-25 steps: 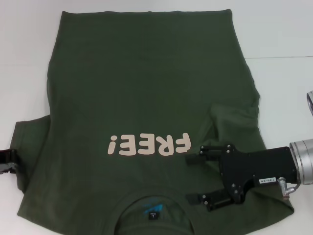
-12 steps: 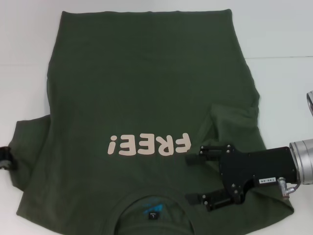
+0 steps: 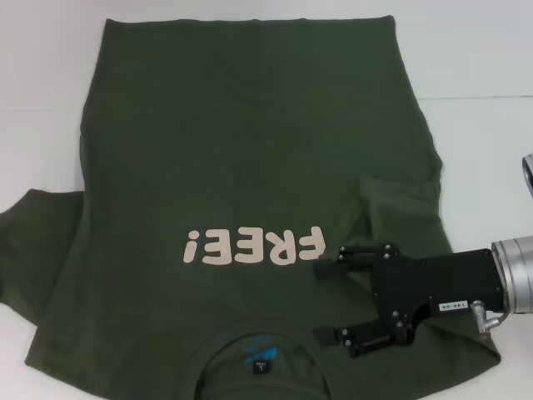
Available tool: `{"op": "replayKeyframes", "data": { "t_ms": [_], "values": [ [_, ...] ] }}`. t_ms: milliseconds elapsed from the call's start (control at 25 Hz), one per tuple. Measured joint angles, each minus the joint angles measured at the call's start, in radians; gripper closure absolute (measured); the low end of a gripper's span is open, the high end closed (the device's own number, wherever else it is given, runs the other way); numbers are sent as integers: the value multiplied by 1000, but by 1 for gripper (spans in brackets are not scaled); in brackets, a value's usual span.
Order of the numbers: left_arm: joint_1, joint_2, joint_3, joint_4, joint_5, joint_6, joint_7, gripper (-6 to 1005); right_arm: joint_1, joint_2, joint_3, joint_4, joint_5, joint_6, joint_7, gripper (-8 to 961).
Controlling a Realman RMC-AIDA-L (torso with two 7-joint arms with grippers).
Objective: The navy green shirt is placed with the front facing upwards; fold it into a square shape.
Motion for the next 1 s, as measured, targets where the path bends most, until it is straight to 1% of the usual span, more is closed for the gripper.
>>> {"op": "replayKeyframes", "data": {
  "t_ms": [280, 1000],
  "values": [
    [-1, 3, 2, 1, 0, -71, -4, 948, 5, 0, 0, 6, 1, 6, -3, 22],
    [0, 4, 6, 5, 0, -164, 13, 925, 22, 1, 0, 19, 1, 13, -1, 24]
  ]
}}
